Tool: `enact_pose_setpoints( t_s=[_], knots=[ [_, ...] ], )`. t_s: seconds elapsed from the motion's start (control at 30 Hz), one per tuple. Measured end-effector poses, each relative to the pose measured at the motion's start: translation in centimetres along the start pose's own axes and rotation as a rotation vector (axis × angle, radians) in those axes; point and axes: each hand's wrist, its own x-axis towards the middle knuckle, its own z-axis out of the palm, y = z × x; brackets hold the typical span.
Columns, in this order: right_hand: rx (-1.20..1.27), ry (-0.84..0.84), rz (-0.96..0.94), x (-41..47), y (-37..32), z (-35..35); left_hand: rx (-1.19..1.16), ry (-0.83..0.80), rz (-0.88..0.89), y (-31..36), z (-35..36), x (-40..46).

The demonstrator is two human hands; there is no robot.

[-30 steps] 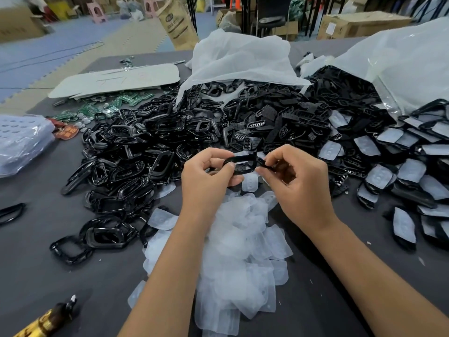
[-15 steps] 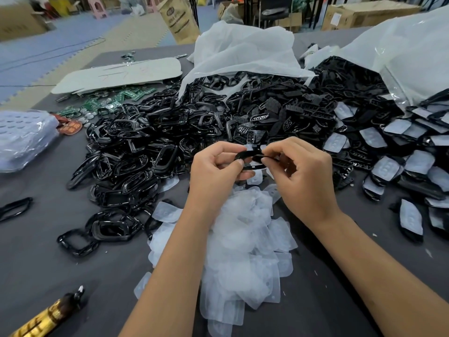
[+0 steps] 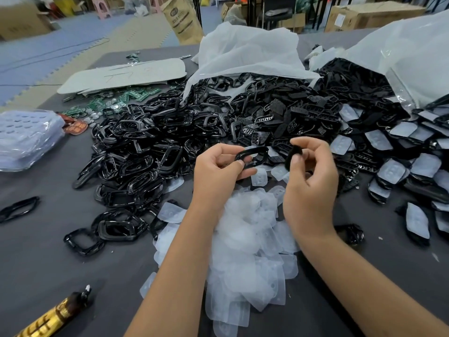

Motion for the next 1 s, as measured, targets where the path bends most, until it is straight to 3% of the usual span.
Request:
enact_pose_setpoints(
  t_s=[0.23, 0.53, 1.0],
  knots=[
    [-0.185, 0.088, -0.061, 6.3, 2.2, -2.4, -0.024, 0.009, 0.007, 0.1, 0.0, 0.0],
    [0.056, -0.244, 0.003, 2.4, 1.5, -0.2, -0.049, -0.008, 0.038, -0.1, 0.0, 0.2],
    [-0.093, -0.228, 0.033, 2.2, 1.4, 0.1, 0.014, -0.058, 0.067, -0.7, 0.0, 0.3]
  ],
)
